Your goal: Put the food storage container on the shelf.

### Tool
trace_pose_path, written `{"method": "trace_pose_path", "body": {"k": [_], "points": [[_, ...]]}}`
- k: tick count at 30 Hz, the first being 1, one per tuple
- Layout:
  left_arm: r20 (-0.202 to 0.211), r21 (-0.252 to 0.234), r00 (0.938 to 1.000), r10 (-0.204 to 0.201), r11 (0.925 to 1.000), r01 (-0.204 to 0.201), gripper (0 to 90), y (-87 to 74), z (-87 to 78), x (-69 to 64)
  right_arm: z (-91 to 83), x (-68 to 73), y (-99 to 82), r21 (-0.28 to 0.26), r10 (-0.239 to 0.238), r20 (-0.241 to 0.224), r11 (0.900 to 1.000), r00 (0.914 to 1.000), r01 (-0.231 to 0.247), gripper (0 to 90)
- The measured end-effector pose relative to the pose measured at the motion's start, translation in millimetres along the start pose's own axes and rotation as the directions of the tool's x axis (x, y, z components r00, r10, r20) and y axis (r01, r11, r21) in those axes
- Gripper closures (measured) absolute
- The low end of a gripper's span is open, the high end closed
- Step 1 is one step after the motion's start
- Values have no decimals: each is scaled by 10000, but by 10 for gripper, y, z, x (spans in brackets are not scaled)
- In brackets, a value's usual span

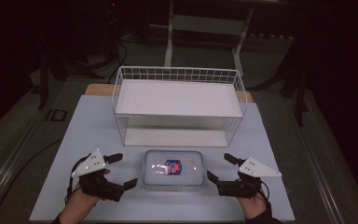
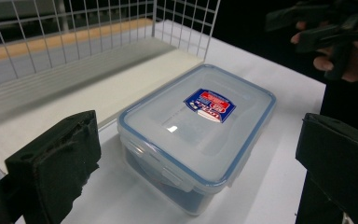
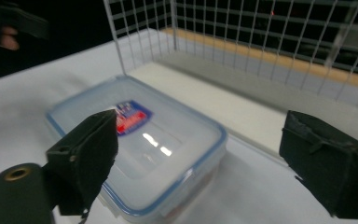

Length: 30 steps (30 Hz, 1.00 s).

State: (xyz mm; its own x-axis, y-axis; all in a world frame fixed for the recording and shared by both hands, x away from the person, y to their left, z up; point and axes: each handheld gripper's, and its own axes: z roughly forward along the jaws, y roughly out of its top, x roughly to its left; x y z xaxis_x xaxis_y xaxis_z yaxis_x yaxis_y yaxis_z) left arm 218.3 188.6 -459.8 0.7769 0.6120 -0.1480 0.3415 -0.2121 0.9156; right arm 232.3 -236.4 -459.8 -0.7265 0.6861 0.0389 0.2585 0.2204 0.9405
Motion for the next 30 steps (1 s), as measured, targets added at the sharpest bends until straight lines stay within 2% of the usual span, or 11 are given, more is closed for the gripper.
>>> {"method": "trace_pose_path", "body": {"k": [3,9,13,16,18,19,20,24,25,26,30], "points": [[72,323,9992,-387,9987,385,0,72,58,44,-49,38,31,-328,-599,549,9976,9967,617,135],[416,616,9899,-1352,9893,1325,0,106,232,168,-43,91,66,228,-1060,153,9941,9943,1056,190],[675,914,9748,-2124,9743,2060,0,82,341,242,-38,126,53,140,-1287,188,9916,9915,1284,194],[992,1501,9263,-3635,9257,3472,1,40,458,359,-37,160,65,307,-1454,318,9890,9889,1445,157],[964,1853,9069,-4102,9026,3886,1,23,509,395,-36,161,65,423,-1387,353,9896,9897,1372,149],[964,1853,9069,-4102,9026,3886,1,23,509,395,-36,161,65,423,-1387,353,9896,9897,1372,149],[779,2205,8864,-4563,8750,4311,1,0,560,435,-35,158,62,475,-1335,342,9901,9905,1319,139],[642,2761,8230,-5643,8026,5288,1,-68,627,521,-7,124,30,633,-973,241,9934,9950,956,110],[642,2761,8230,-5643,8026,5288,1,-68,627,521,-7,124,30,633,-973,241,9934,9950,956,110],[582,3021,7927,-6068,7675,5654,1,-106,656,550,-2,122,21,627,-879,239,9943,9958,863,109],[653,3384,7508,-6572,7225,6030,9,-181,713,589,22,124,14,504,-715,578,9964,9958,686,103]]}}
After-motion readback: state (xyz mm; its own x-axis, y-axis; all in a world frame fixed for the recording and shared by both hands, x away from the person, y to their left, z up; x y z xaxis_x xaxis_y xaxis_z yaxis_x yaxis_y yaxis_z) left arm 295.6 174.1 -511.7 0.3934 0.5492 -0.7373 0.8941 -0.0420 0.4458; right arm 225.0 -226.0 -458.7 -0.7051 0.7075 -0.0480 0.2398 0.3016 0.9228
